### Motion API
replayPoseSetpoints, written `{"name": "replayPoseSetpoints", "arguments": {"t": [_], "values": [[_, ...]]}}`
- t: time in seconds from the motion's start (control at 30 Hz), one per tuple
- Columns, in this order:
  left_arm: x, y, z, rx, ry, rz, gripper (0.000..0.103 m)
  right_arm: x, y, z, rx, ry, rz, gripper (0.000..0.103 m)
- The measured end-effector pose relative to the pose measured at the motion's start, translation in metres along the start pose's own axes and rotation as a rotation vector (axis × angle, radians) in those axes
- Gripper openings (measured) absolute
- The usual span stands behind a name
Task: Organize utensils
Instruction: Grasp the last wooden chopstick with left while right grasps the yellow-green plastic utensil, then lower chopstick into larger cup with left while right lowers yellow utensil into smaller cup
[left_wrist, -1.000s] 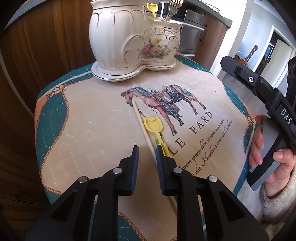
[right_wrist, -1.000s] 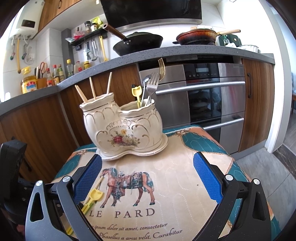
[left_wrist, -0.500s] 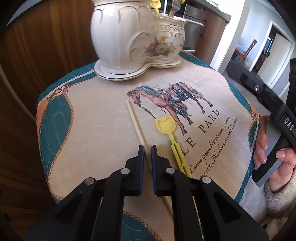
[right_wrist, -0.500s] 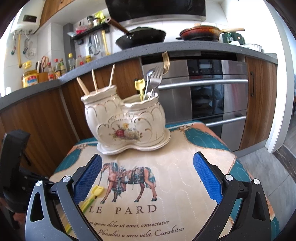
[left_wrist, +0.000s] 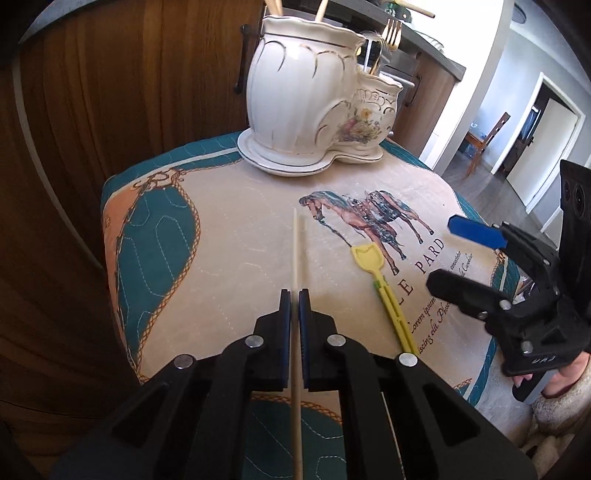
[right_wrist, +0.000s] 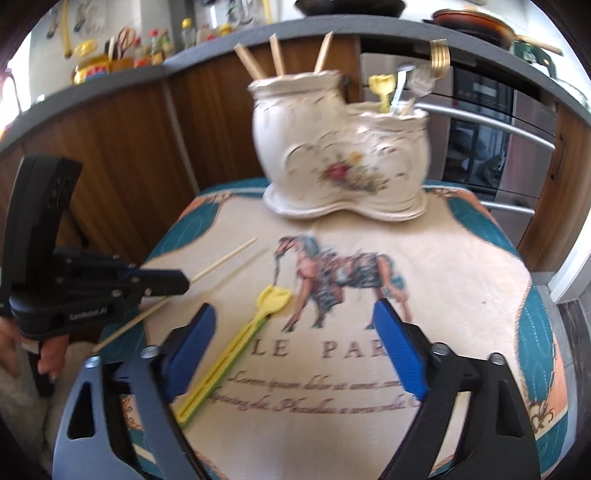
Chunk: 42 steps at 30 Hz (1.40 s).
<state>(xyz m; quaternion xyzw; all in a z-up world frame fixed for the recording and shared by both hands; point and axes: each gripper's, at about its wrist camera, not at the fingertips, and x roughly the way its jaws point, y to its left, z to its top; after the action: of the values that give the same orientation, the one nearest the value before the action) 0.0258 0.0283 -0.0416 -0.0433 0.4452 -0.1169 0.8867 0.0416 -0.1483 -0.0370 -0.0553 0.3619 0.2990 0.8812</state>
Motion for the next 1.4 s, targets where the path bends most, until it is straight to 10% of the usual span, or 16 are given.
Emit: {"name": "replayPoseSetpoints", "arguments": {"t": [0.6, 1.07, 1.4], "values": [[-0.004, -0.004, -0.004, 0.017, -0.029, -0.021, 0.004, 0.025, 0.036, -0.008, -0.112, 0.203, -0.002, 0.01], [0.012, -0.016, -0.005, 0.083, 0.064, 0.016, 0.006, 0.025, 0.024, 0.001, -0.213, 0.286, -0.01, 0.021], [0.015, -0.014, -0.002, 0.087, 0.127, 0.007, 0.006, 0.028, 0.011, -0.003, -0.173, 0.252, 0.066, 0.01]]}}
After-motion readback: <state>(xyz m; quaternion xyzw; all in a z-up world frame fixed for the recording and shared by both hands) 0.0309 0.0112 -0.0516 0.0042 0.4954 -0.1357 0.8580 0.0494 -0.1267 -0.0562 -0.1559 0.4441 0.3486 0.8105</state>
